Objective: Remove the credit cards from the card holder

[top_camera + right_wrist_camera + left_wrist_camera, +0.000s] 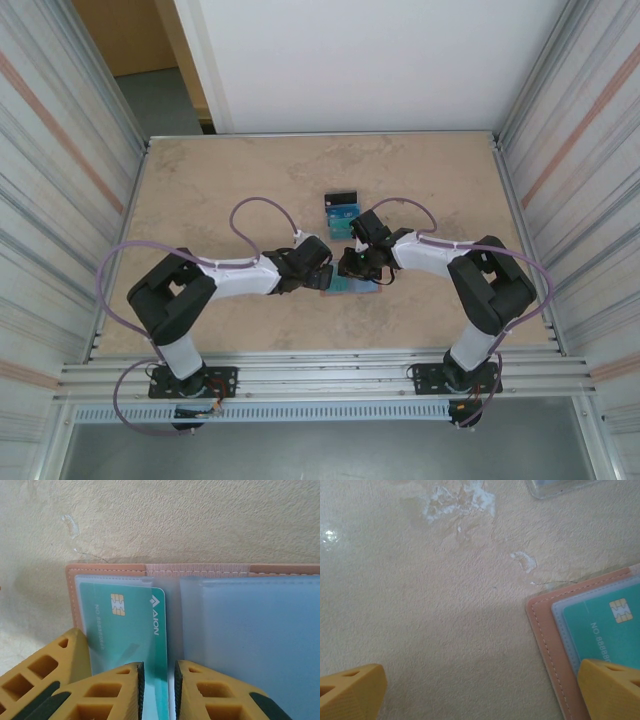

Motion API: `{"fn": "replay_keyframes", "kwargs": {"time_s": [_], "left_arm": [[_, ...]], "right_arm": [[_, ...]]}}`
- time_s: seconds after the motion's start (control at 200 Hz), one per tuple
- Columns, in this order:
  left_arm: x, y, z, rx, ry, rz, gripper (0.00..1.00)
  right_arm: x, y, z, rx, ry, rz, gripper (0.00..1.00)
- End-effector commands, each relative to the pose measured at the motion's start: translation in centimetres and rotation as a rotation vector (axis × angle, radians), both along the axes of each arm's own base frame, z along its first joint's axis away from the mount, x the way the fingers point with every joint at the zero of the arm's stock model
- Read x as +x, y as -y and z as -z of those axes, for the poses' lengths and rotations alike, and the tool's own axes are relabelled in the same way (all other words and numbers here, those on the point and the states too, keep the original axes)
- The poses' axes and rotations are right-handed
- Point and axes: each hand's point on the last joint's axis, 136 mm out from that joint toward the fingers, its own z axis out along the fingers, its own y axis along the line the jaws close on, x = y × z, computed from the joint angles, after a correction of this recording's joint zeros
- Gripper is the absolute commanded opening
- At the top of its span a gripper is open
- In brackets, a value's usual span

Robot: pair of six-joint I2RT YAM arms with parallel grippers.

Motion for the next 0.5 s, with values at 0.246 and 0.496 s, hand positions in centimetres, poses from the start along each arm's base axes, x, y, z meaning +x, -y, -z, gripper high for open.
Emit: {"fn": "replay_keyframes", "kwargs": {"time_s": [0.246,0.496], "left_arm": [[-1.1,-1.1,1.8,0.062,-0.074,0.0,0.99],[-1.5,-1.2,2.4,0.067,-0.1,-0.004,0.99]], "right_arm": [[-0.6,0.1,1.4,0.008,-0.047,0.01,0.24],[-0.5,-1.4,0.6,0.205,-0.059,0.007,0.16]]}}
